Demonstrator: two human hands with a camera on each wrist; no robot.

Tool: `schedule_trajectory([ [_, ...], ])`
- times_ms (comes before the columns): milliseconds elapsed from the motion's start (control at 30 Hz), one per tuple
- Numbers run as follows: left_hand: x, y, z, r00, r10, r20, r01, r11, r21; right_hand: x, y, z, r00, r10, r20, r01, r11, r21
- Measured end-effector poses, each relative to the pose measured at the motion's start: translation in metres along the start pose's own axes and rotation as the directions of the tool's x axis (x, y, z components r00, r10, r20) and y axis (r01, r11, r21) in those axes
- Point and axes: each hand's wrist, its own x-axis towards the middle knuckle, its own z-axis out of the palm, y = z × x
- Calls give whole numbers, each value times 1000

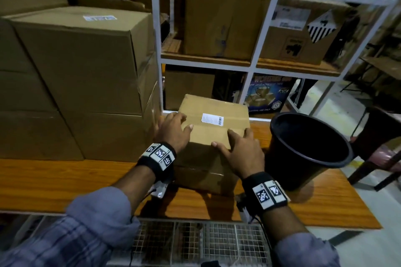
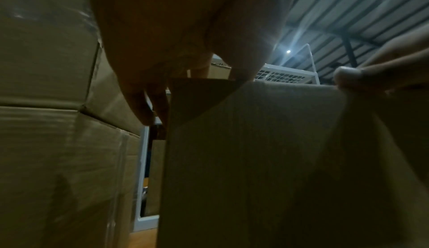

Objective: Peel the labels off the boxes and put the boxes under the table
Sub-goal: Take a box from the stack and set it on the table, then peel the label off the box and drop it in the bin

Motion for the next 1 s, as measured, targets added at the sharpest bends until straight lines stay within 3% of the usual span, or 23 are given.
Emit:
schedule_trajectory([
  [133, -1, 7, -7, 997, -67, -36, 71, 985, 156, -5, -16, -5, 1000, -14, -9, 14, 998, 63],
  [267, 5, 7, 5, 980, -144, 138, 121, 979, 166, -7, -22, -7, 997, -62, -42, 63, 998, 18],
  [467, 20, -7, 8, 985, -13, 174, -3, 996, 92, 1, -4, -19, 973, -199, -114, 192, 979, -66],
  [567, 24, -11, 7, 987, -4, 160, -4, 999, 49, 0, 3, -8, 963, -260, -63, 240, 944, -226],
  [667, 18, 5, 11, 981, -183, 67, 181, 983, 44, -6, 8, 5, 984, -162, 74, 167, 984, -64],
  [767, 2, 28, 19, 947, -318, 36, 320, 946, -57, -8, 8, 7, 989, -140, 57, 144, 987, -73],
  [900, -7, 34, 32, 971, -240, 6, 240, 970, -40, -7, 5, 0, 983, -177, 45, 182, 946, -269],
  [1000, 7, 17, 29, 991, -120, 64, 121, 993, -8, -12, 7, -9, 971, -239, 31, 236, 918, -319],
])
